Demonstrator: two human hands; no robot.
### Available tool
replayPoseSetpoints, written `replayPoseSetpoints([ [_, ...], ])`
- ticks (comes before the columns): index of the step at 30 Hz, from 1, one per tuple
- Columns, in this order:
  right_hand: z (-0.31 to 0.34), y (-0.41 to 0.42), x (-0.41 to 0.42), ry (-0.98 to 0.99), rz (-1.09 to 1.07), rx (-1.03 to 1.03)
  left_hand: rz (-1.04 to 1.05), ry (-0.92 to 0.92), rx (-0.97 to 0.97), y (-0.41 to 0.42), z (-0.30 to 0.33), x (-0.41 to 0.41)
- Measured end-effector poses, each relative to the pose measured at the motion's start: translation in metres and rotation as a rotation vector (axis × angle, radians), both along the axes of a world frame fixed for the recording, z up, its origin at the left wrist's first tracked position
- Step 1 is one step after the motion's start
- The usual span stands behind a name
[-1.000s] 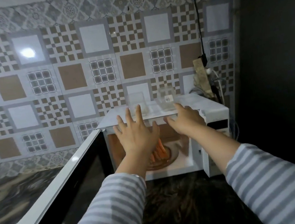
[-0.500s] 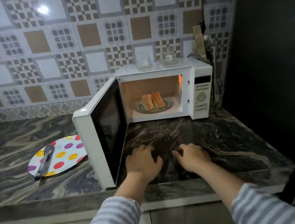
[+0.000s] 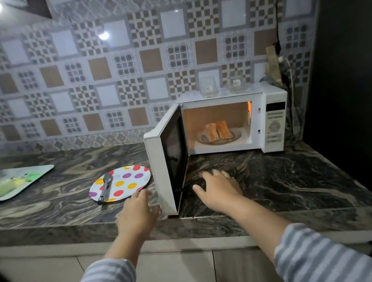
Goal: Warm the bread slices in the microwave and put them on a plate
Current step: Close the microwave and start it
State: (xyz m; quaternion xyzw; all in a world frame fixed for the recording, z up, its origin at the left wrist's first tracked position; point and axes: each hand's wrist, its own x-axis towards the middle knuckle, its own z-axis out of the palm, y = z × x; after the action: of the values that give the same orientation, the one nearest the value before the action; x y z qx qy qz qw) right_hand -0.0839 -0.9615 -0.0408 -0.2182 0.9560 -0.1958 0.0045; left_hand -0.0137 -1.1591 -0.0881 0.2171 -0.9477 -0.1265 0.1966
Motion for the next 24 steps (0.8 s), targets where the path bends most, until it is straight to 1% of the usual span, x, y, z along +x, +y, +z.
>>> replayPoseSetpoints([
  [3,0.028,-0.038,0.013,0.137,0.006,-0.03,0.02,0.108,-0.051,-0.033,0.029,-0.009],
  [6,0.051,-0.074,0.017,0.262,-0.005,-0.041,-0.063,0.176,-0.05,-0.06,0.054,-0.027],
  [9,0.064,-0.105,0.013,0.357,-0.046,-0.014,-0.178,0.15,-0.11,-0.08,0.073,-0.047],
  [13,0.062,-0.128,-0.001,0.416,-0.126,0.021,-0.338,0.068,-0.199,-0.096,0.088,-0.076],
  [15,0.056,-0.133,-0.006,0.436,-0.16,0.037,-0.434,0.037,-0.211,-0.1,0.092,-0.088],
  [19,0.045,-0.128,-0.012,0.466,-0.21,0.023,-0.587,0.012,-0.251,-0.102,0.092,-0.11],
  [24,0.042,-0.096,-0.025,0.553,-0.295,0.105,-0.703,0.024,-0.285,-0.076,0.086,-0.144],
])
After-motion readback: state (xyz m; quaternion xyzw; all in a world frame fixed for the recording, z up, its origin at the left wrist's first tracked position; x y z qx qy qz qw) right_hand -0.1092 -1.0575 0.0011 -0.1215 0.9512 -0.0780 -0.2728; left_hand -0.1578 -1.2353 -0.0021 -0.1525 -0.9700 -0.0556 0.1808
